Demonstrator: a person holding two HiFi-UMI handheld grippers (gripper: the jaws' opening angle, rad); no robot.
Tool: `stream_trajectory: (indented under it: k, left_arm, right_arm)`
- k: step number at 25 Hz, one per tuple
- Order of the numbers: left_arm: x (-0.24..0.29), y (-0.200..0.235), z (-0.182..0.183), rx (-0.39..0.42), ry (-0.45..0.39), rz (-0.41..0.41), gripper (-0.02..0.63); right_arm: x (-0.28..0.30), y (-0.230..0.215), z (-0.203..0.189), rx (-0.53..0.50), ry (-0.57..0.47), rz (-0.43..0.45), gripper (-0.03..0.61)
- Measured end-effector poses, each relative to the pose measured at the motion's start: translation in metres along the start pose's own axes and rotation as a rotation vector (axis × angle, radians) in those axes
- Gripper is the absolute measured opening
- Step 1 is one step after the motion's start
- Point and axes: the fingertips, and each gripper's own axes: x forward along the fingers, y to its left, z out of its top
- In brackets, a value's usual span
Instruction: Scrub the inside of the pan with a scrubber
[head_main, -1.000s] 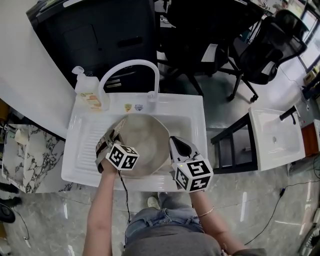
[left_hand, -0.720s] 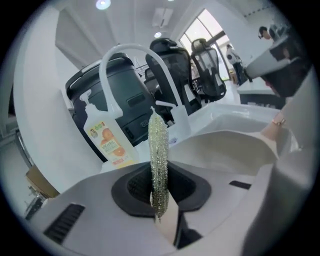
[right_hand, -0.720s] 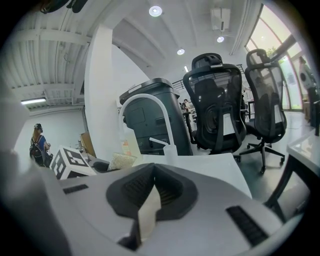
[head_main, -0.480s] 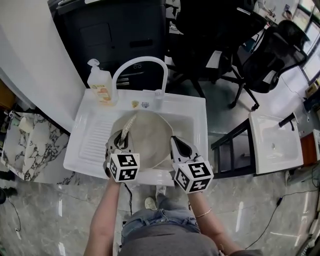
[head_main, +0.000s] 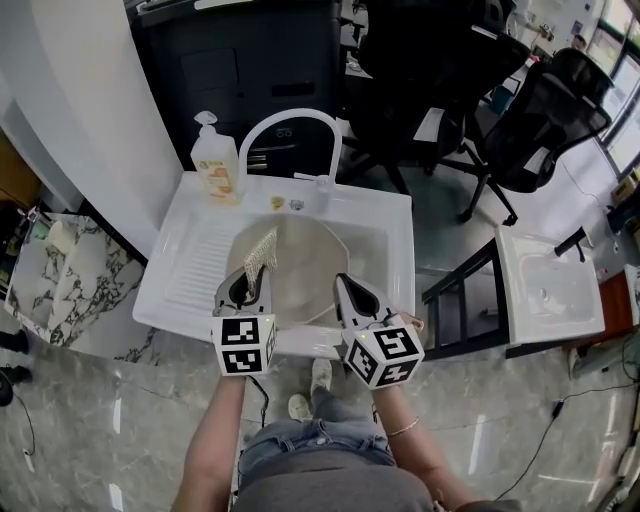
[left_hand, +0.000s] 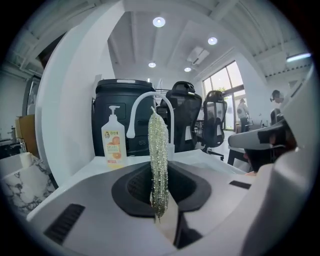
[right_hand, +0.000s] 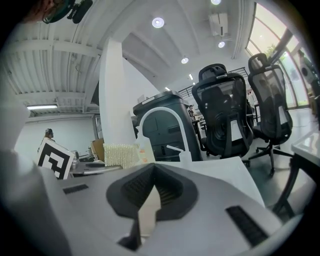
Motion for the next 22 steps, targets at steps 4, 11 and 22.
stream_trajectory:
  k: [4, 11, 22]
  left_arm:
    - [-0.021, -0.005, 0.001, -0.016, -0.016, -0.011, 0.066]
    - [-0.054, -0.015, 0.0, -0.04, -0.035, -0.022, 0.066]
    - [-0.097, -0.024, 0.003, -0.062, -0.075, -0.029, 0.066]
  right_arm:
    - [-0.012, 0.013, 0.0, -0.022, -0.015, 0.013, 0.009]
    - [-0.033, 0.032, 0.001, -0.054, -0.046, 0.031, 0.009]
    - [-0.056, 0.054, -0.001, -0.079, -0.071, 0.055, 0.009]
